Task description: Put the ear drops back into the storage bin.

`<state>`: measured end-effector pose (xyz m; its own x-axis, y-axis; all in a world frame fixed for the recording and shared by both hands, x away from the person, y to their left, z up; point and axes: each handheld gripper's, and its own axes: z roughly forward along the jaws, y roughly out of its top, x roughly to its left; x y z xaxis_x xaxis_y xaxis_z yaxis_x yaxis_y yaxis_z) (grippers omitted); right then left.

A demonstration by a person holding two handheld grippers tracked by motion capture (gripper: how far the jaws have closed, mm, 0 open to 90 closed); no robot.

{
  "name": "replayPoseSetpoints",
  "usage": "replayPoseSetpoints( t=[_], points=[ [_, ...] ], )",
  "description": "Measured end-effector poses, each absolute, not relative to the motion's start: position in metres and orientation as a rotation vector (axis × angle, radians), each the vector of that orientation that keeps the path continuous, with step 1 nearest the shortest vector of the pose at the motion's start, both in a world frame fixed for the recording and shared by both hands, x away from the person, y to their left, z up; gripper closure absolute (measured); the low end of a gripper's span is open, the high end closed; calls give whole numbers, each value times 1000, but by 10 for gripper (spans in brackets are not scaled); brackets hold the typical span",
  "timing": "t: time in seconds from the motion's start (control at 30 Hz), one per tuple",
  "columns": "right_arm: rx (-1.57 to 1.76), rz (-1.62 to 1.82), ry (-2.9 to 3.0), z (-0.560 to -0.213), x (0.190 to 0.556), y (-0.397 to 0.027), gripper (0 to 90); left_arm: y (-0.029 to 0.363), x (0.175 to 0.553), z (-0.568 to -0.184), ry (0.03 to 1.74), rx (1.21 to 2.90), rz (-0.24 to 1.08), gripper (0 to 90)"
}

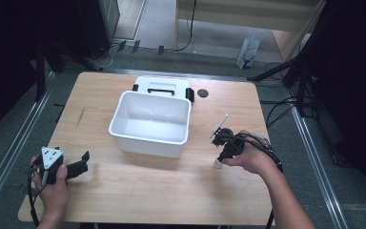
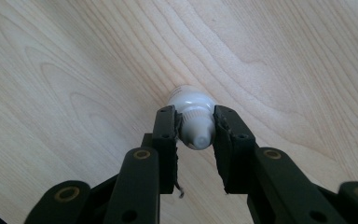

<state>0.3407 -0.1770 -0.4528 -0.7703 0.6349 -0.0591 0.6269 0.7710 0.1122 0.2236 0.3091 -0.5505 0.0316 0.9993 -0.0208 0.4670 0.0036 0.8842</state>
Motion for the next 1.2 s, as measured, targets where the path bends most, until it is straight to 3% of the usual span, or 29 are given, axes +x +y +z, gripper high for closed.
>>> replayPoseSetpoints(
  t=[1.2],
  points=[
    [768,269,2821,-345,363,-141,721,309,224,-550,1538,1561,897,5]
  ],
)
